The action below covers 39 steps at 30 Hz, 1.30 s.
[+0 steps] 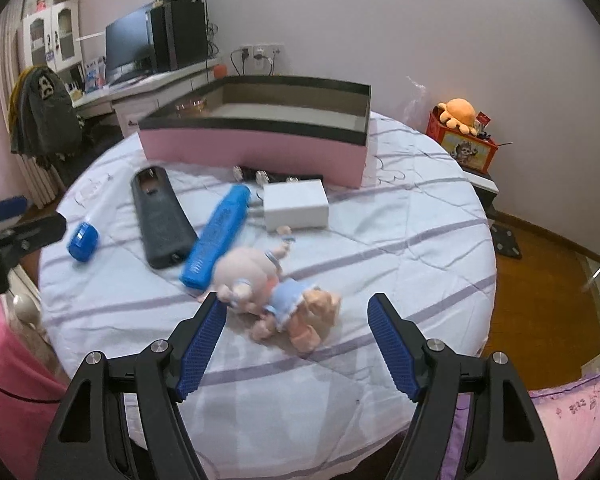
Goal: Organize rigid objects
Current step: 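Reach the right gripper to the small doll figure and grasp it, then carry the doll figure into the pink box and open the right gripper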
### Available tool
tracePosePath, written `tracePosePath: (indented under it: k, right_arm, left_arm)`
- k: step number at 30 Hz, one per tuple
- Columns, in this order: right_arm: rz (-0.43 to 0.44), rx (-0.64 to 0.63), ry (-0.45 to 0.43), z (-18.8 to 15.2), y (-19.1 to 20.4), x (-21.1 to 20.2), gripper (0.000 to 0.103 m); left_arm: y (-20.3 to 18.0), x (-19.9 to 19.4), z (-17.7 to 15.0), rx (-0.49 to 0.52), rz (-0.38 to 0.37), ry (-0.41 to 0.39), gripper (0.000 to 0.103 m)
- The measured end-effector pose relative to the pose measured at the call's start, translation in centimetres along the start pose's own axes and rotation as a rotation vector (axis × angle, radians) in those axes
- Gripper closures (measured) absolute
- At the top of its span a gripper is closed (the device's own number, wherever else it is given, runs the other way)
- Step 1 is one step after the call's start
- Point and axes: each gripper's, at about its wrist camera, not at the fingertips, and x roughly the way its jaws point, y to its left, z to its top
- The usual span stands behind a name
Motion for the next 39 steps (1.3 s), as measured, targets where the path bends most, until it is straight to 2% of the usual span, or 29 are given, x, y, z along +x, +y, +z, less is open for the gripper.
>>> tracePosePath:
  k: [3, 10, 19, 21, 23, 25, 33, 39]
  right_arm:
    - [0.009, -0.014, 0.013, -0.2, -0.2, 0.6, 0.028]
    - [0.101, -0.026, 0.031, 0.0, -0.7, 2.3, 0.028]
    - [0.168, -0.046, 0.021, 0.6, -0.8, 3.5, 0.029]
    - [0.183, -0.047, 0.015, 0.6, -0.8, 3.6, 0.036]
    - [0.205, -0.048, 0.01, 0.7, -0.7, 3.5, 0.05]
    - [0.206, -0.053, 0.014, 0.7, -0.5, 3.4, 0.054]
    - [0.181, -0.037, -0.001, 0.6, -0.3, 2.4, 0.055]
    - [0.135, -0.058, -0.031, 1.9, 0.0, 0.9, 0.055]
  left_arm:
    - [-0.2, 0.3, 0.0, 0.001, 0.001, 0.006, 0.0]
    - [-0.9, 0.9, 0.1, 0.018, 0.0, 0.02, 0.0]
    - [-1.4, 1.5, 0.2, 0.028, 0.007, 0.033, 0.0]
    - [-1.6, 1.7, 0.3, 0.033, 0.006, 0.036, 0.0]
    - [-1.8, 1.8, 0.3, 0.036, 0.011, 0.038, 0.0]
    - [-2.0, 1.8, 0.3, 0.038, 0.006, 0.039, 0.0]
    - [-2.7, 1.8, 0.8, 0.046, 0.002, 0.029, 0.0]
    - [-2.7, 0.7, 2.4, 0.046, -0.001, -0.02, 0.0]
